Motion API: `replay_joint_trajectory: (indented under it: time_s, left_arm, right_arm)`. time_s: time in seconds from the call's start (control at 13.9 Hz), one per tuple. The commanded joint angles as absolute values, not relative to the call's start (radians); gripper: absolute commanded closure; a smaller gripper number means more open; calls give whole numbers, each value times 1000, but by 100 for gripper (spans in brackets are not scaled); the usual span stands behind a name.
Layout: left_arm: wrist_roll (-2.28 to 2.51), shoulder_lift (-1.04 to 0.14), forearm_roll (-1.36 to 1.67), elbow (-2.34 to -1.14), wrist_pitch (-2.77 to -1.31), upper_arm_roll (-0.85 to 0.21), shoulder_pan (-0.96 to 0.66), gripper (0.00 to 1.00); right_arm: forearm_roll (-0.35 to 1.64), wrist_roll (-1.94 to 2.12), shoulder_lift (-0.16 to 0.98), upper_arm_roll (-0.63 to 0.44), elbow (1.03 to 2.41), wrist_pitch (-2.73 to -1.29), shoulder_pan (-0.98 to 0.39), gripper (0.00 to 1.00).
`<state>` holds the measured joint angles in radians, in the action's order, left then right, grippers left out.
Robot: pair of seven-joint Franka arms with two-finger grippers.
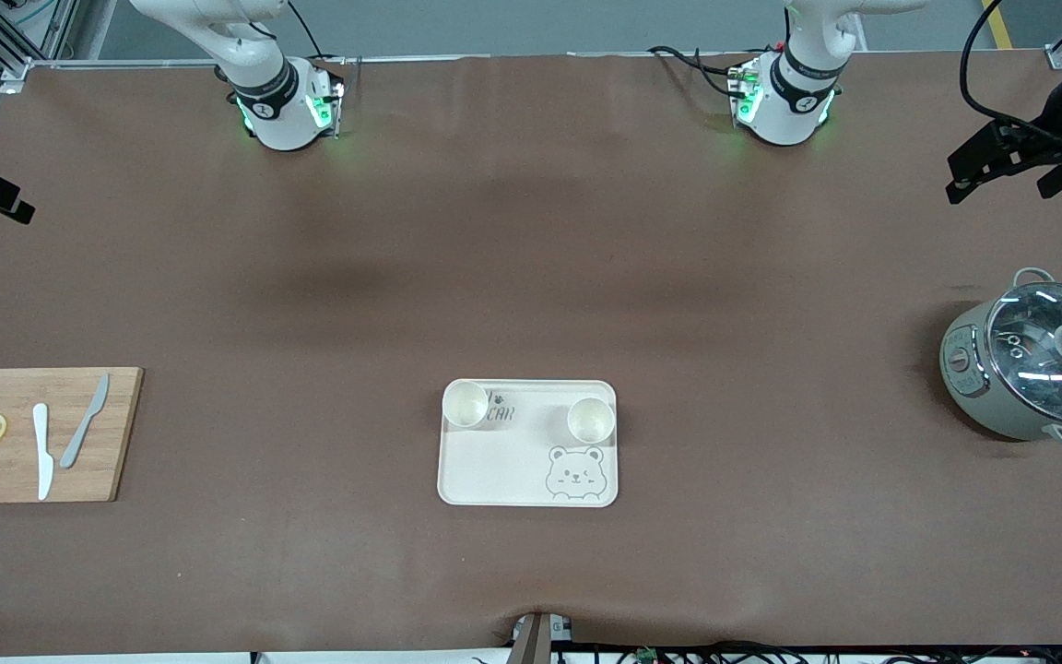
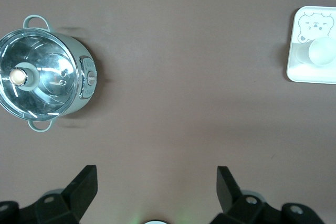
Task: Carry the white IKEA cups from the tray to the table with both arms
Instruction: 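Reach the left gripper toward the white cup on the tray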
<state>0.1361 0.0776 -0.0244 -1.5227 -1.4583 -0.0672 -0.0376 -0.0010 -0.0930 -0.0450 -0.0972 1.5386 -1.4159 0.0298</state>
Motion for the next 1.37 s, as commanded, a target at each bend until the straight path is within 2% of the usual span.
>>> replay_joint_trajectory:
  time_s: [0.0, 0.36, 0.65, 0.86, 1.01, 1.3]
  left_arm:
    - [121, 80, -21, -1508, -1442, -72, -34, 0]
    - [117, 45, -66, -1500, -1442, -74, -40, 0]
    - [184, -32, -109, -1510, -1443, -135, -46, 0]
    - [222, -57, -78, -1516, -1443, -143, -45, 0]
    - [224, -58, -45, -1567, -1454, -143, -41, 0]
    - [227, -67, -12, -1658, -1573, -144, -61, 0]
  right_arm:
    - [-17, -110, -40, -89, 1523, -1405, 34, 0]
    - [-17, -110, -41, -89, 1523, -1405, 34, 0]
    - [-17, -110, -40, -89, 1523, -1407, 32, 0]
    - [-17, -110, -40, -89, 1523, -1405, 32, 0]
    - [-17, -110, -38, -89, 1523, -1407, 34, 0]
    - [-18, -113, -19, -89, 1522, -1410, 41, 0]
